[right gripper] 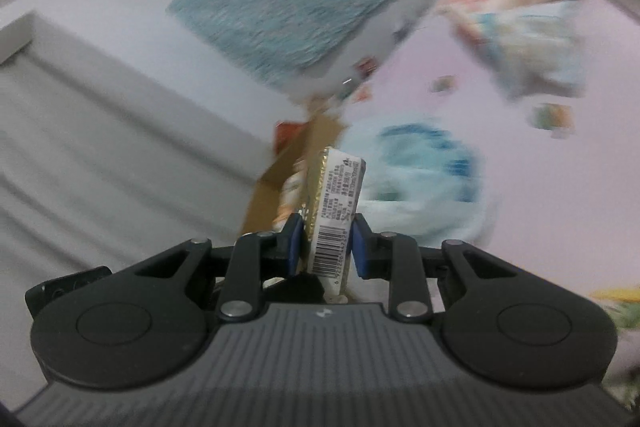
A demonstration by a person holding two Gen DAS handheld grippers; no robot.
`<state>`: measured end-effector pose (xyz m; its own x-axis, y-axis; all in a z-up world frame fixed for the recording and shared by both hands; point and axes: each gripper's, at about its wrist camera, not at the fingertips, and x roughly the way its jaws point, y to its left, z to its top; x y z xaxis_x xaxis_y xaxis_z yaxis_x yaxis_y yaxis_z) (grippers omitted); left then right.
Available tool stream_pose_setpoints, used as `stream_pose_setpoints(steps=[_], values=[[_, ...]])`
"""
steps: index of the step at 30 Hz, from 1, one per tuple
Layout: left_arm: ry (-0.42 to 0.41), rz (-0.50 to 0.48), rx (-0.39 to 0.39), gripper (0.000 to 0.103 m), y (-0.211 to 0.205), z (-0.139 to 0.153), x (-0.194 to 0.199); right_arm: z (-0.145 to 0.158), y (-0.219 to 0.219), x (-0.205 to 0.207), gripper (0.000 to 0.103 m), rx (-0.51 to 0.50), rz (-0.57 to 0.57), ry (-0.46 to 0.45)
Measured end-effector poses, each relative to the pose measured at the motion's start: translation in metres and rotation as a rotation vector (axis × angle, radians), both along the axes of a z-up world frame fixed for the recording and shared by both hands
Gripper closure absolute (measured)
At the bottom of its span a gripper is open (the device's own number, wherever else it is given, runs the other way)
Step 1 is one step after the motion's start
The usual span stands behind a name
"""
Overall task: Organize soft objects
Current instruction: 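Carry the scrunchie and gold packet with both tools over the cardboard box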
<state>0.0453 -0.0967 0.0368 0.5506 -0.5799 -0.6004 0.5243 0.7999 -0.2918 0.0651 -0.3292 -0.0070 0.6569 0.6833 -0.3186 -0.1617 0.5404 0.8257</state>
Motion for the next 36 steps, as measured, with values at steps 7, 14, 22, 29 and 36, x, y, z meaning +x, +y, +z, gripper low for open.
stream_pose_setpoints(steps=[7, 14, 22, 29, 36], values=[[-0.013, 0.213, 0.033, 0.048, 0.093, 0.028, 0.007, 0.035, 0.107, 0.062, 0.079, -0.023, 0.256, -0.031], [0.102, 0.406, 0.094, 0.048, 0.192, 0.017, 0.034, 0.03, 0.235, 0.12, 0.079, -0.1, 0.484, 0.085], [0.27, 0.526, 0.151, 0.047, 0.272, -0.029, 0.068, -0.015, 0.347, 0.15, 0.079, -0.203, 0.631, 0.287], [0.286, 0.555, 0.26, 0.031, 0.292, -0.041, 0.064, -0.051, 0.389, 0.167, 0.077, -0.24, 0.668, 0.44], [0.281, 0.539, 0.309, 0.023, 0.293, -0.048, 0.065, -0.066, 0.406, 0.167, 0.074, -0.295, 0.685, 0.483]])
